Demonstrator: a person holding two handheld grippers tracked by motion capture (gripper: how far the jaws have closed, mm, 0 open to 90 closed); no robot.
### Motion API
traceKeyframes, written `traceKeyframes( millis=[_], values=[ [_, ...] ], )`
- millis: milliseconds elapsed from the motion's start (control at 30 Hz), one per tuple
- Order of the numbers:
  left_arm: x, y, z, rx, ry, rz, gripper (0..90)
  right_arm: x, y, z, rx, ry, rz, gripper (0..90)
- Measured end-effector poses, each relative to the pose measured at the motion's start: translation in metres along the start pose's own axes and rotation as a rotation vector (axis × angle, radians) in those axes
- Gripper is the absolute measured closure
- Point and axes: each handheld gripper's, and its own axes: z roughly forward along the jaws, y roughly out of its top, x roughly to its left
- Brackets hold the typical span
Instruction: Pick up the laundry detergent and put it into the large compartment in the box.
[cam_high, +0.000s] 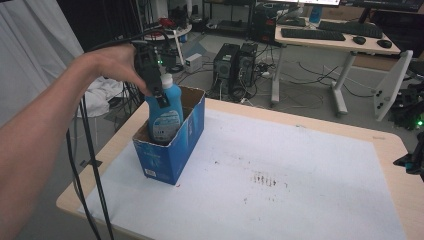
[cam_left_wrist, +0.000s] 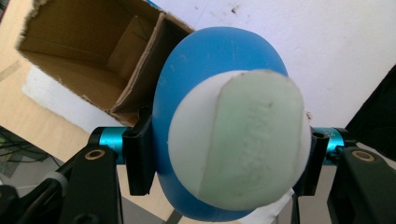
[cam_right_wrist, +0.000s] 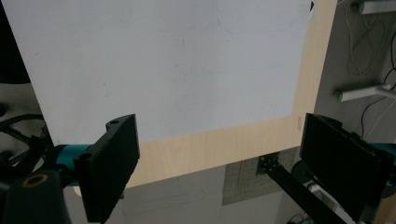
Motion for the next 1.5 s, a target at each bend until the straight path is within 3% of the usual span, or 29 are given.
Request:
traceKeyframes(
  millis=[300, 833, 1133, 1500],
  values=[
    [0.003, -0.006, 0.028, 0.005, -0.016, 0.013, 38.1, 0.001, 0.001, 0.004, 0.009, 0.003, -0.005, 11.3],
    [0.004, -0.013, 0.073, 0.029, -0.016, 0.077, 38.1, -0.001, 0.003, 0.013, 0.019, 0.016, -0.009, 11.3],
    [0.005, -0.014, 0.089, 0.048, -0.019, 0.108, 38.0, -0.001, 0.004, 0.018, 0.024, 0.024, -0.003, 11.3],
    [0.007, -0.015, 0.093, 0.032, -0.023, 0.12, 38.0, -0.002, 0.002, 0.02, 0.027, 0.026, 0.003, 11.3]
  ],
)
